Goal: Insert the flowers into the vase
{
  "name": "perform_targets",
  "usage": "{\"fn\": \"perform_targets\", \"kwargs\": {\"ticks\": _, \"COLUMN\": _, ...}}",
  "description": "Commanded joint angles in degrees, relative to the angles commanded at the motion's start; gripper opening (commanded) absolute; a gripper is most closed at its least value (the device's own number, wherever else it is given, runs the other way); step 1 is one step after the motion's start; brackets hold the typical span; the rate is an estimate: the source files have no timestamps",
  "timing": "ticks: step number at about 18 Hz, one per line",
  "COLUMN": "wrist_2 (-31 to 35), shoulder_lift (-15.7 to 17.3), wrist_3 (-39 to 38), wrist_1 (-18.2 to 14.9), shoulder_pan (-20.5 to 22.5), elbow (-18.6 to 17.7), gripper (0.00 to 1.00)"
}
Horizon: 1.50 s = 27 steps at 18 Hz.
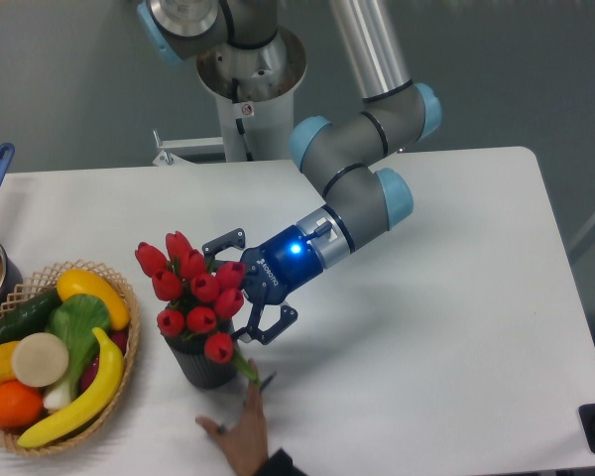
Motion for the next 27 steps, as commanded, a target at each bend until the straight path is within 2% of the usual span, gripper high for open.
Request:
{"fn": "perform_targets", "kwargs": {"ticks": 3, "wrist_2": 3.3, "shoulder_lift": 2.3, "wrist_3": -0.4, "wrist_1": -0.2, "shoulder_pan": 1.2, "elbow": -0.9, "gripper": 1.00}}
{"fn": "perform_targets", "kwargs": {"ticks": 6, "wrist_2": 10.7, "shoulder_lift": 5.9, "wrist_3": -0.5, "wrist_1": -0.2, "shoulder_pan": 3.3, "elbow": -1.7, "gripper": 1.00}}
{"fn": "perform_targets", "kwargs": {"ticks": 7, "wrist_2": 10.9, "shoulder_lift": 6.8, "wrist_3": -0.5, "wrist_1": -0.2, "shoulder_pan": 4.4, "elbow": -1.8, "gripper": 1.00}}
{"fn": "perform_targets", "kwargs": {"ticks": 9, "wrist_2": 11.4, "shoulder_lift": 9.1, "wrist_3": 0.1, "wrist_1": -0.1, "shoulder_pan": 6.9, "elbow": -1.8, "gripper": 1.00}}
{"fn": "perform_targets", "kwargs": {"ticks": 13, "wrist_2": 11.7, "shoulder_lift": 11.6, "wrist_3": 2.8, "wrist_1": -0.1, "shoulder_pan": 12.9, "elbow": -0.9, "gripper": 1.00}}
{"fn": "perform_targets", "kwargs": {"ticks": 15, "wrist_2": 14.0, "shoulder_lift": 13.4, "wrist_3": 3.9, "wrist_1": -0.1, "shoulder_pan": 16.8, "elbow": 0.7, "gripper": 1.00}}
{"fn": "perform_targets", "kwargs": {"ticks": 17, "wrist_2": 19.9, "shoulder_lift": 14.1, "wrist_3": 5.4, "wrist_1": -0.1, "shoulder_pan": 19.8, "elbow": 1.8, "gripper": 1.00}}
{"fn": "perform_targets", "kwargs": {"ticks": 20, "wrist_2": 28.3, "shoulder_lift": 14.6, "wrist_3": 9.7, "wrist_1": -0.2, "shoulder_pan": 22.3, "elbow": 3.8, "gripper": 1.00}}
{"fn": "perform_targets", "kwargs": {"ticks": 22, "wrist_2": 34.3, "shoulder_lift": 15.5, "wrist_3": 10.0, "wrist_1": -0.2, "shoulder_pan": 23.6, "elbow": 5.2, "gripper": 1.00}}
{"fn": "perform_targets", "kwargs": {"ticks": 27, "wrist_2": 51.7, "shoulder_lift": 19.4, "wrist_3": 11.6, "wrist_1": -0.4, "shoulder_pan": 24.6, "elbow": 5.0, "gripper": 1.00}}
